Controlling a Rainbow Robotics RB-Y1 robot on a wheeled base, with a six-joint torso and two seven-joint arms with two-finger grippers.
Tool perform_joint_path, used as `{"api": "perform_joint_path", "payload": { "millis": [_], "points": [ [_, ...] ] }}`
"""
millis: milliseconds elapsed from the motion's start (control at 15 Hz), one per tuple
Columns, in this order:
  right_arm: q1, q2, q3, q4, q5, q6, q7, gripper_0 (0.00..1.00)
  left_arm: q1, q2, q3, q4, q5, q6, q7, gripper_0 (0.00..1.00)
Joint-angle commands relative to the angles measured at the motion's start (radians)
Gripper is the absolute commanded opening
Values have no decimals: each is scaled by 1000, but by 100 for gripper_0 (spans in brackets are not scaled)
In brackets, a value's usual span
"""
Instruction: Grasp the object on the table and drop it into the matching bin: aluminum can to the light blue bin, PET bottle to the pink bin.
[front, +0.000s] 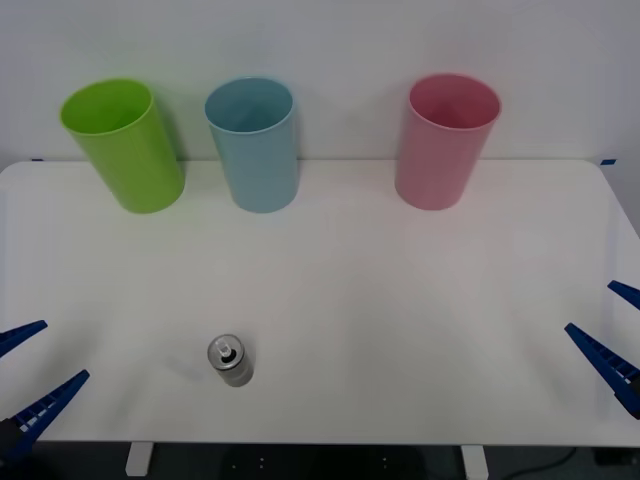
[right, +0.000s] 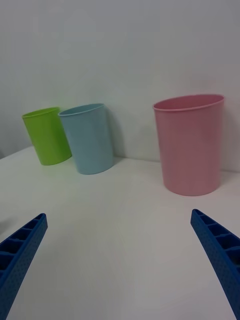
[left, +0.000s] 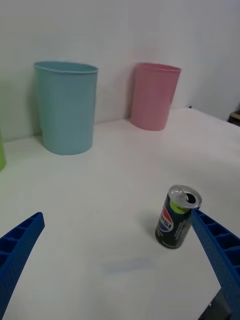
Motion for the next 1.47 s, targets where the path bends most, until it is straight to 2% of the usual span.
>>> {"api": "perform_joint_path", "payload": {
  "millis": [67, 333, 533, 733, 1200, 1467],
  "points": [
    [0, 0, 0, 0, 0, 0, 0, 100, 19, 0, -3, 0, -52, -4, -42, 100],
    [0, 0, 0, 0, 0, 0, 0, 100, 39, 3, -4, 0, -136, -20, -73, 100],
    [0, 0, 0, 0, 0, 0, 0, 100, 54, 3, -32, 6, -141, -20, -82, 100],
    [0, 0, 0, 0, 0, 0, 0, 100, 34, 3, -73, 54, -120, -20, -100, 100],
    [0, 0, 0, 0, 0, 0, 0, 100, -105, 2, -197, 281, -38, -23, -339, 100],
    [0, 0, 0, 0, 0, 0, 0, 100, -165, -11, -263, 342, -21, -22, -361, 100]
  ]
}}
